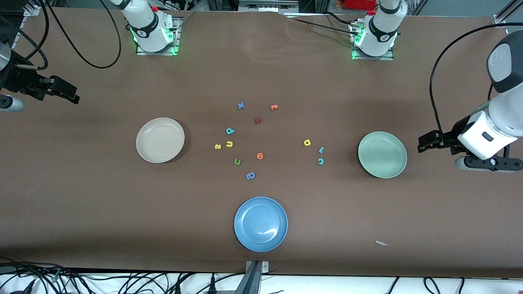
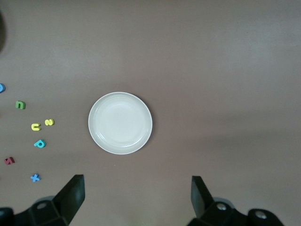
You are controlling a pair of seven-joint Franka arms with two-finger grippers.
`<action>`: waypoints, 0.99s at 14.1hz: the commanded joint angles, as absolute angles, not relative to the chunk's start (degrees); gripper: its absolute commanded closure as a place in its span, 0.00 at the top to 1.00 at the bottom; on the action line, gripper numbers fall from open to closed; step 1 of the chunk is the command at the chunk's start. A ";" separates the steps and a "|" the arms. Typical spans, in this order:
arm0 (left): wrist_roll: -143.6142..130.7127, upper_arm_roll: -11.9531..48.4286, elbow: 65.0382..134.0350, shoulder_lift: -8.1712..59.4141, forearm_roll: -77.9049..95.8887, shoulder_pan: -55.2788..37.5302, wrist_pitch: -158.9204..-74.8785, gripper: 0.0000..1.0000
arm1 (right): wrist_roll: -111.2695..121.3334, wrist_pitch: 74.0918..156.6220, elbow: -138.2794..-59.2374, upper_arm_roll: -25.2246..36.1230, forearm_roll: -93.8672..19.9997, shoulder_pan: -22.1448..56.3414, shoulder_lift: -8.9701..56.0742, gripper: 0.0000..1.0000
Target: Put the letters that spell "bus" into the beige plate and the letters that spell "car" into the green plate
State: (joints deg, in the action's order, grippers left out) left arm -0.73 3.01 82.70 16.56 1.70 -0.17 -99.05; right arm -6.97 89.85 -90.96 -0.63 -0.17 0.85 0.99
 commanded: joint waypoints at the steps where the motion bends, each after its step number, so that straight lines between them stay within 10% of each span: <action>1: -0.09 2.55 82.79 16.43 3.60 -0.53 -98.61 1.00 | -6.15 89.38 -90.70 -0.70 -1.23 0.35 0.79 1.00; 14: -0.26 2.64 82.79 16.96 3.60 -1.05 -97.56 1.00 | -6.15 89.38 -90.70 -0.53 -1.23 0.35 0.79 1.00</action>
State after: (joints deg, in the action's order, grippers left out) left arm -0.73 3.01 82.74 17.14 1.70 -0.72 -97.99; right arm -6.97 89.85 -90.96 -0.50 -0.17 0.85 0.99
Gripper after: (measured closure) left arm 0.000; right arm 0.000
